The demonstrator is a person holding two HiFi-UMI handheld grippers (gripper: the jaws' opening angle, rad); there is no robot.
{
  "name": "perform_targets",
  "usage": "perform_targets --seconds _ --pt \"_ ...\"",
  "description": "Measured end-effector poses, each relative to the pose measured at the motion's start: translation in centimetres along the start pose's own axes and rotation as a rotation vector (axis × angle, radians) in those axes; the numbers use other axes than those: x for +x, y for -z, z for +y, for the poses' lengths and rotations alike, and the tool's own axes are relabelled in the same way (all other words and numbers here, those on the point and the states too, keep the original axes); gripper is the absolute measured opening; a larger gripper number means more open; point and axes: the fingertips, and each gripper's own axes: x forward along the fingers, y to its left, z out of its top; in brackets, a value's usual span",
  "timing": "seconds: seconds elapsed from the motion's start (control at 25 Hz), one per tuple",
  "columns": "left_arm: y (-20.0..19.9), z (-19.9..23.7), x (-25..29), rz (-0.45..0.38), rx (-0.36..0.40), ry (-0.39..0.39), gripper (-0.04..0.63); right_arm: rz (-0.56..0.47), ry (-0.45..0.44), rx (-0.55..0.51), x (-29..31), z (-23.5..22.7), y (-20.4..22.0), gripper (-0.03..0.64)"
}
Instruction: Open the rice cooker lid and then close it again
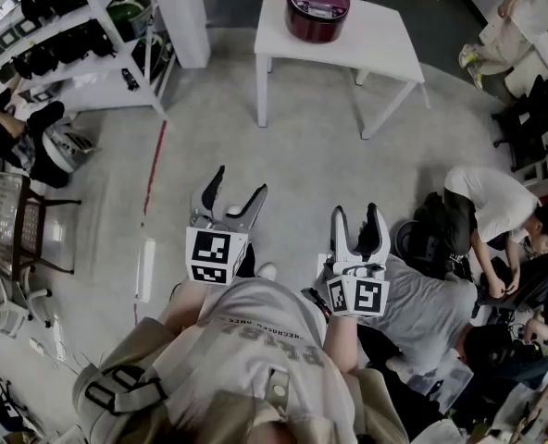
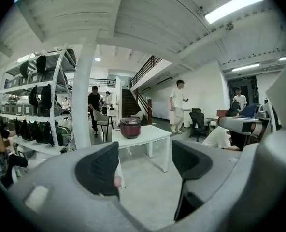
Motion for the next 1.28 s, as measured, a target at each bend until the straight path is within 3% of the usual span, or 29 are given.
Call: perform_targets --seconds 0.6,1.28 --pt "0.4 0.7 5.1 0.082 0.062 0.006 0.353 0.043 0.006 0.030 5.0 -2.6 1.7 0.253" --pt "-3.9 6.1 21.6 0.075 0.067 0.038 0.352 0.079 0.004 -0.009 21.0 -8.0 2.4 0.253"
